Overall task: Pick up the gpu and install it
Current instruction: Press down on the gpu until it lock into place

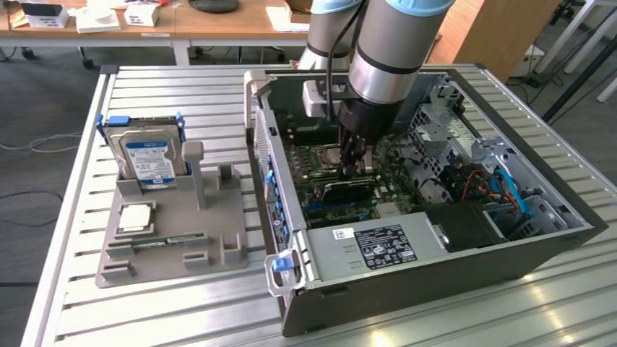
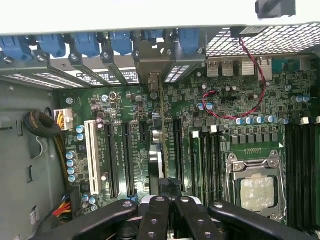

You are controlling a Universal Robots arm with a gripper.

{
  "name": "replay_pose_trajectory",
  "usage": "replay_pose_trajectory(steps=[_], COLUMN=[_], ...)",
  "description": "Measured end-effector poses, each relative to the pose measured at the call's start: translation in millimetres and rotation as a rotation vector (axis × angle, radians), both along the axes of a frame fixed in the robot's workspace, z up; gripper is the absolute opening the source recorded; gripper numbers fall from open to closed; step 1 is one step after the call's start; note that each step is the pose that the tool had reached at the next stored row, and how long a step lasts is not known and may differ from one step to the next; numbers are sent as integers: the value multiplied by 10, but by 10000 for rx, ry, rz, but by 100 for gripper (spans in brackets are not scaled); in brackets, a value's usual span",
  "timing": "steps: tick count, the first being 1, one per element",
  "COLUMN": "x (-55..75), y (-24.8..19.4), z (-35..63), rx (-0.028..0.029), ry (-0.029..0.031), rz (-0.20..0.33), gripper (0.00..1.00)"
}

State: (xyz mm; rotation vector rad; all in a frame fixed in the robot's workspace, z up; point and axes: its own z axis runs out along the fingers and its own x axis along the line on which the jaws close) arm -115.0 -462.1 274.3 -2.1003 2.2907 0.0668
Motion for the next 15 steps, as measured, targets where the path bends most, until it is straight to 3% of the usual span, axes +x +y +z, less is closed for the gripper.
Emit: replay_pose_trajectory(steps=[15], x=[1], y=[1], z=[-57], rx=[3], ry=[-2], rz=[1], gripper=[11])
